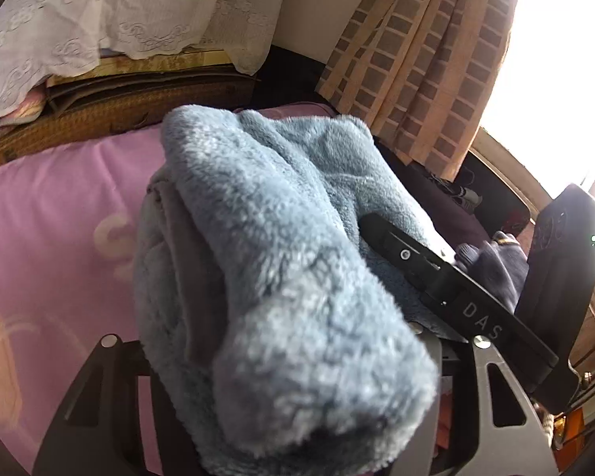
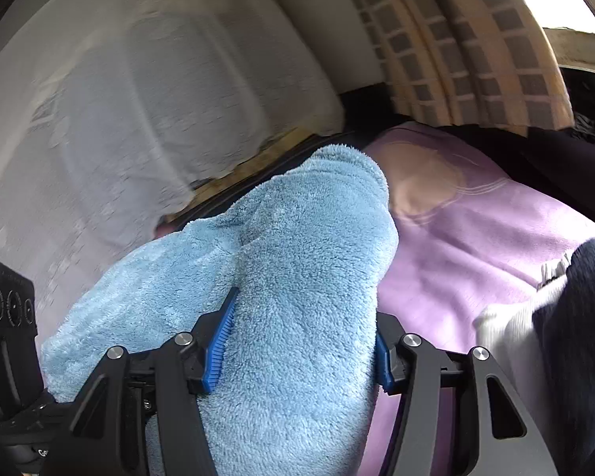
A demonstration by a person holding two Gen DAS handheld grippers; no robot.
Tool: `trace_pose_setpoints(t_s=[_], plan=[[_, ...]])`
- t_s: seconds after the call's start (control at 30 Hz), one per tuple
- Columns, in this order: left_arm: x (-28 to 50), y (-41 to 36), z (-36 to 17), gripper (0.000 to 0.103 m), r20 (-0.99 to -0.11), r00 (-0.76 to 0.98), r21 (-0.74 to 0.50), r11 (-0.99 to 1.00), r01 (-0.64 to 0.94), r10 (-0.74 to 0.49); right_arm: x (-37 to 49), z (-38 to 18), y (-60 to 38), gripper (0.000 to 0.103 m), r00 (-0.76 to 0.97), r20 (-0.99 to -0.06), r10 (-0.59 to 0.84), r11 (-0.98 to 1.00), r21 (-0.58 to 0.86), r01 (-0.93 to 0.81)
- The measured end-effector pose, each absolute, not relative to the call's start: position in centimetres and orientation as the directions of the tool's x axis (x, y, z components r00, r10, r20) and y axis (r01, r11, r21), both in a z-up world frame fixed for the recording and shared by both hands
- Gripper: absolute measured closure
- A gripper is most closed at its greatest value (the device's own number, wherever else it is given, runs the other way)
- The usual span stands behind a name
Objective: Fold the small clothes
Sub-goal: 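Lower the folded jacket onto the sheet and open both tools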
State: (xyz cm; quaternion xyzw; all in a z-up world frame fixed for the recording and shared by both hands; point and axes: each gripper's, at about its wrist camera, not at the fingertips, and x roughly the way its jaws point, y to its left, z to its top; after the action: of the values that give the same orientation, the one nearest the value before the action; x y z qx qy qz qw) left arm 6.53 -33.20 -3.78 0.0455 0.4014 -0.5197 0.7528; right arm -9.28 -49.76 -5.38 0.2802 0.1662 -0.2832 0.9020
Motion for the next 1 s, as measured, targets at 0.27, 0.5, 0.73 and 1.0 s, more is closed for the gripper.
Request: trace_pose_setpoints(t_s=[0.27,0.5,0.73,1.0], plan=[[11.0,-37.9,-12.6,0.029,-0.729,0.089,-0.390,0.518,0.761,-0.679,-6.0,-13.9,-55.7,0.037,0.686,-0.590,-0.427,0.535,0.447,0.717],[10.3,-36.3,-11.7,0.009,-0.750,0.223,-0.286,0.608,0.741,-0.623,-6.5,-13.3,-55.1,0.025,0.700,-0.587,-0.407,0.545,0.459,0.701],[8.5,-33.6,-9.6,0.005,-0.732,0.376,-0.153,0.674,0.722,-0.569,-7.5,-9.0,-49.9,0.011,0.670,-0.516,-0.534,0.653,0.251,0.714],[11.6,-30.4,-9.6,0.004,-0.728,0.356,-0.279,0.728,0.627,-0.586,-8.8,-8.4,-47.6,0.011,0.636,-0.472,-0.611,0.672,0.115,0.732]])
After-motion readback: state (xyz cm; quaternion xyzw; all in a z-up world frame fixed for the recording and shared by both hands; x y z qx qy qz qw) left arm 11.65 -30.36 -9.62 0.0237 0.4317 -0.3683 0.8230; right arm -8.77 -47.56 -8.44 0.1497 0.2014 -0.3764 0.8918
